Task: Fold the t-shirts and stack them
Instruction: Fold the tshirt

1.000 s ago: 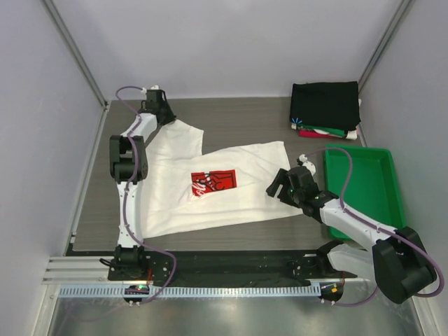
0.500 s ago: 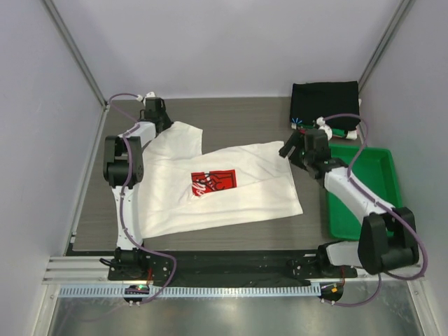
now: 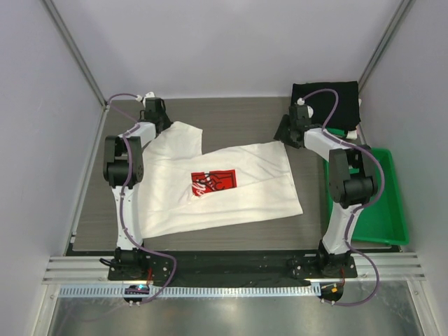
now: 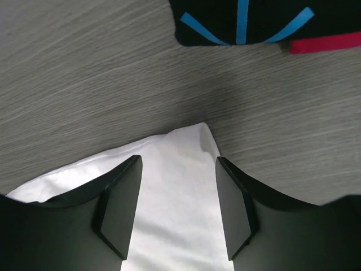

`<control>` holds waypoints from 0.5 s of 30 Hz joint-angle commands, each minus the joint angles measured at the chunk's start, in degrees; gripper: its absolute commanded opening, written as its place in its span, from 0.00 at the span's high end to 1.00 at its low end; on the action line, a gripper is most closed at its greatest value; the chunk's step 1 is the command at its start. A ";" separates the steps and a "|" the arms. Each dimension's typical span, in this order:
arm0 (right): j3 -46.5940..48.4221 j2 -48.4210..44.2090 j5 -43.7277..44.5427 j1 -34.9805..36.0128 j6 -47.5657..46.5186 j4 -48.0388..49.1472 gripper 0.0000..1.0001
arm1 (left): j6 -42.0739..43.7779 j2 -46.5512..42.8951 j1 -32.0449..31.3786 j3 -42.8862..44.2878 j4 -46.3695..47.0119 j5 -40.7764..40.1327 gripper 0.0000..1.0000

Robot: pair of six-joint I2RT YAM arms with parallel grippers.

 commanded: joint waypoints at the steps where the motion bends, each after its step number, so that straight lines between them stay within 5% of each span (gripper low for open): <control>1: 4.82 3.85 0.76 0.28 -1.86 -0.84 0.40 | -0.13 -2.60 0.06 -0.85 0.67 -1.32 1.00; 15: 10.36 11.68 1.55 0.28 -2.30 -1.02 0.55 | 0.22 -2.77 -0.03 -1.20 0.67 -1.32 1.00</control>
